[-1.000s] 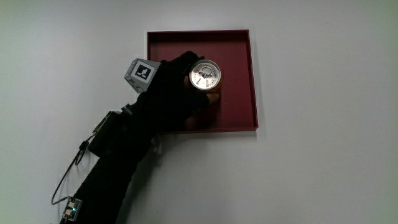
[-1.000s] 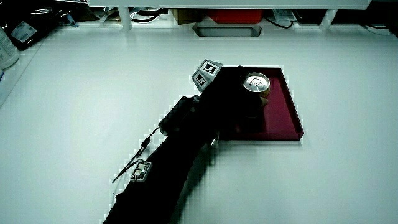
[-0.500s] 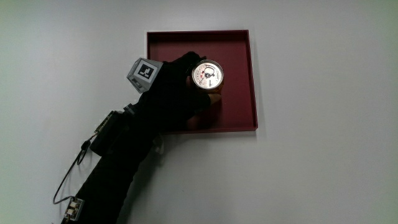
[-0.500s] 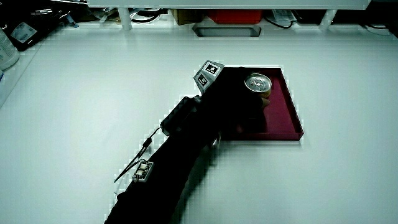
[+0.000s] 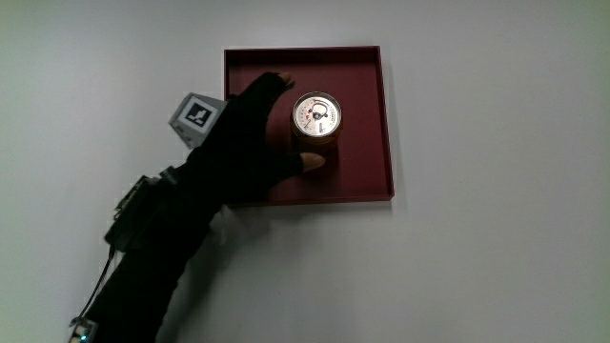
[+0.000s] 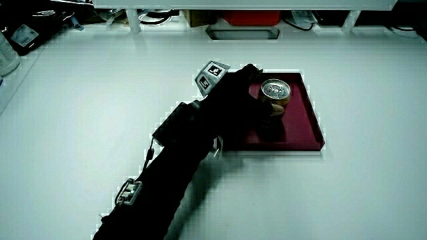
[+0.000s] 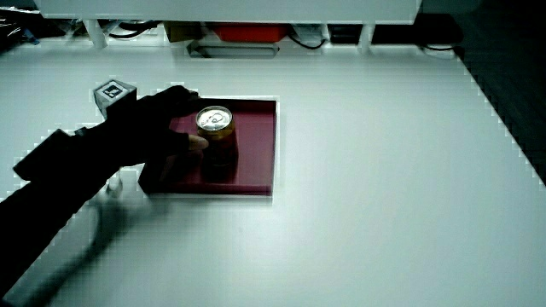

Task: Place red bull into plate

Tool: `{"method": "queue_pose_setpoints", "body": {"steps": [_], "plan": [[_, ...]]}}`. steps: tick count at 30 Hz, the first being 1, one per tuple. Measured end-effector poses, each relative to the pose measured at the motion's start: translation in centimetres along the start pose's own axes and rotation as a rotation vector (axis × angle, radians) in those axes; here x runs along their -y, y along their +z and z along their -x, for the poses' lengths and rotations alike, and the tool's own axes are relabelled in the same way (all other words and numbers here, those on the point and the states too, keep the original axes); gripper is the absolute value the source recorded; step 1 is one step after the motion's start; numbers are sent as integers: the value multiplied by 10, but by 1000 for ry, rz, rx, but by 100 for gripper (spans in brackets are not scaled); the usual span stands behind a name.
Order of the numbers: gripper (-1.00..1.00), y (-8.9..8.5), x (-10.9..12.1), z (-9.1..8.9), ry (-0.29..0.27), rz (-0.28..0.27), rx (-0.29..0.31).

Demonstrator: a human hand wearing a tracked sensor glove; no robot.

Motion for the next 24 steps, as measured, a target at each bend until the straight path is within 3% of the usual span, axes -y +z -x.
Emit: {"method": "queue_pose_setpoints", "body": {"steps": [1, 2, 5, 6, 7, 8, 9, 10, 11, 12, 17, 18, 19, 20, 21, 22, 23, 24], "plan": [[-95, 4, 4, -2, 19, 6, -26], [-100, 7, 9, -8, 28, 17, -14], [-100, 17, 21, -13, 1, 36, -64], [-100, 20, 25, -16, 22, 41, -102], [-100, 21, 28, -21, -13, 48, -91], [-100, 23, 31, -23, -6, 65, -129], [-100, 25, 36, -28, 32, 73, -143], [-100, 27, 40, -30, 13, 92, -118], [-100, 30, 46, -33, 99, 96, -168], [-100, 32, 51, -35, 77, 96, -138], [-100, 46, 67, -38, -88, 83, -139], [-100, 48, 70, -40, -75, 77, -176], [-100, 48, 72, -42, -97, 74, -145], [-100, 51, 74, -41, -109, 68, -188], [-100, 52, 76, -42, -121, 66, -166], [-100, 55, 78, -39, -114, 52, -202], [-100, 56, 81, -40, -154, 44, -154], [-100, 57, 82, -42, -158, 42, -148]]}}
